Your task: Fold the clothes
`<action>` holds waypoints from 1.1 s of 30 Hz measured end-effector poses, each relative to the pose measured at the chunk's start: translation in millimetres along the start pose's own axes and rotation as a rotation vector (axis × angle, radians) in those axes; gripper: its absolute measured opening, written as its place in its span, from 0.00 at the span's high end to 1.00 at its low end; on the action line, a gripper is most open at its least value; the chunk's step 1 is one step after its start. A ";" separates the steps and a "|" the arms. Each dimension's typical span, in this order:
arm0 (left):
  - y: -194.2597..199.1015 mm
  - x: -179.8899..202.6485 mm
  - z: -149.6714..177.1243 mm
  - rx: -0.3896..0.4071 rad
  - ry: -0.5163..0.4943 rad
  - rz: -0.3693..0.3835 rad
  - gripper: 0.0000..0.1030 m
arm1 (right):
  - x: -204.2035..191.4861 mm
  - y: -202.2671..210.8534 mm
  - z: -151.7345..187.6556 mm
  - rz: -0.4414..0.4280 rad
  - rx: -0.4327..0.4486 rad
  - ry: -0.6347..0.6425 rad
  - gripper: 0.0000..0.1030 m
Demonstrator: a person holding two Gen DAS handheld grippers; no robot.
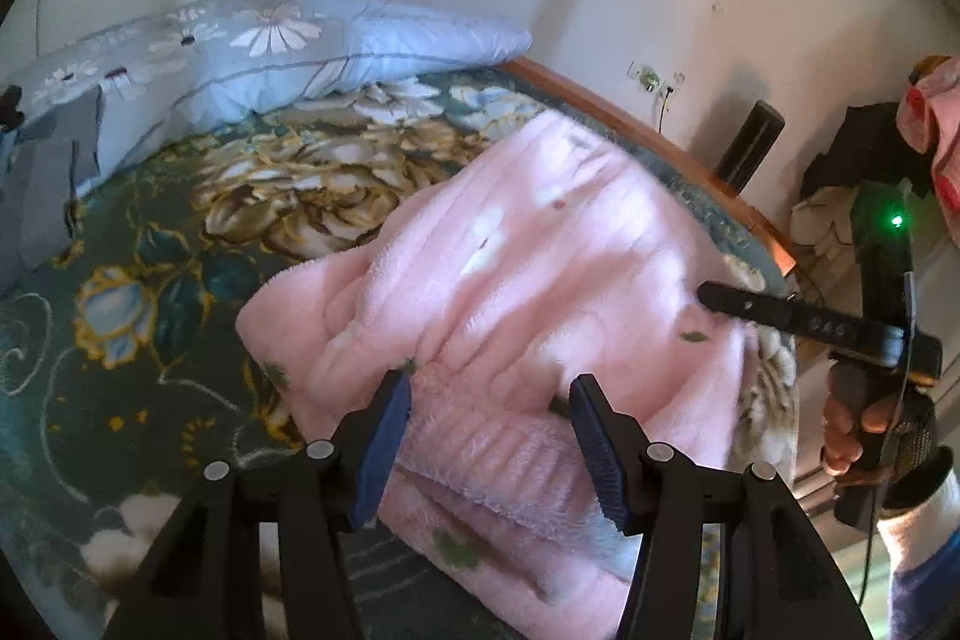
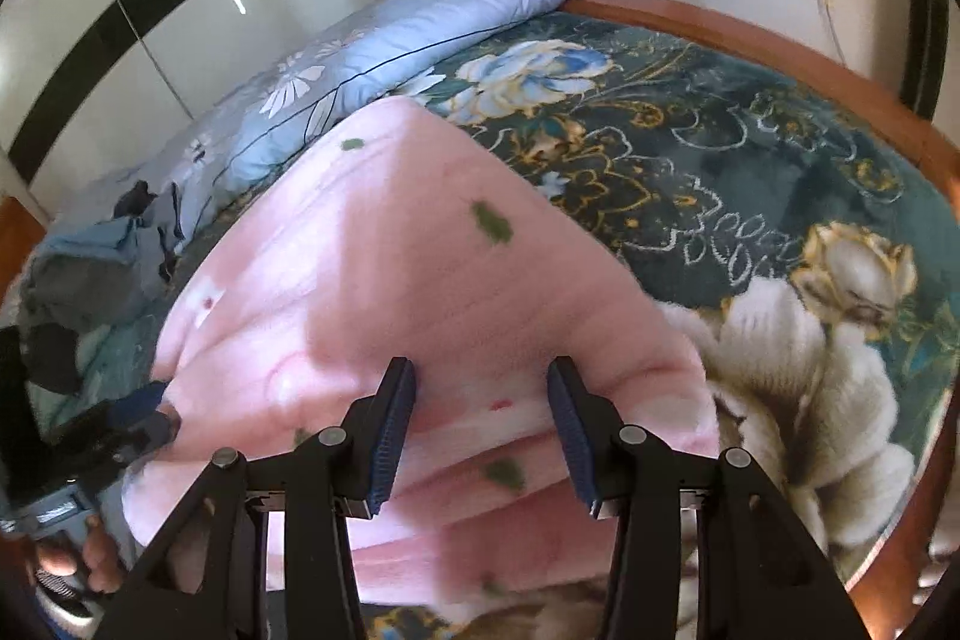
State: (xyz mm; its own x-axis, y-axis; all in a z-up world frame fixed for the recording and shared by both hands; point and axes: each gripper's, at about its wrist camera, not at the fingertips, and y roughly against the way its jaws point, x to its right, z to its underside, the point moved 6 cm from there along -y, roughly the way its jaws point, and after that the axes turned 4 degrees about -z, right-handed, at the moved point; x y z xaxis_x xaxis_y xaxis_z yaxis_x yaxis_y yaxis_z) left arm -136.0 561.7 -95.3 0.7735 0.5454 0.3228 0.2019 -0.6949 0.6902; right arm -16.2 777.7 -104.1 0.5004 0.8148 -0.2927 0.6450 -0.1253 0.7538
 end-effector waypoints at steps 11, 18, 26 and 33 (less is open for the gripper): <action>26.4 2.3 49.5 -0.007 -0.001 -0.066 0.35 | -62.0 34.2 89.4 0.051 0.066 0.044 0.52; 18.4 -9.0 92.4 -0.072 0.033 -0.097 0.28 | -73.5 21.3 133.5 0.086 0.049 -0.017 0.41; 15.6 -18.0 107.0 -0.050 0.002 -0.203 0.12 | -79.2 14.0 153.4 0.143 0.063 -0.032 0.34; 15.7 -18.8 116.0 -0.015 -0.009 -0.223 0.00 | -89.1 13.7 158.6 0.158 0.091 -0.026 0.15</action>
State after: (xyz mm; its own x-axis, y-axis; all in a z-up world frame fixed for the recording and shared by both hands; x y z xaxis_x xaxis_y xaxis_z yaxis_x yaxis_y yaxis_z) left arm -77.7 486.2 -165.7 0.7161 0.6805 0.1552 0.3595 -0.5503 0.7536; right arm 39.6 613.5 -161.0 0.6137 0.7660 -0.1911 0.6064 -0.3023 0.7355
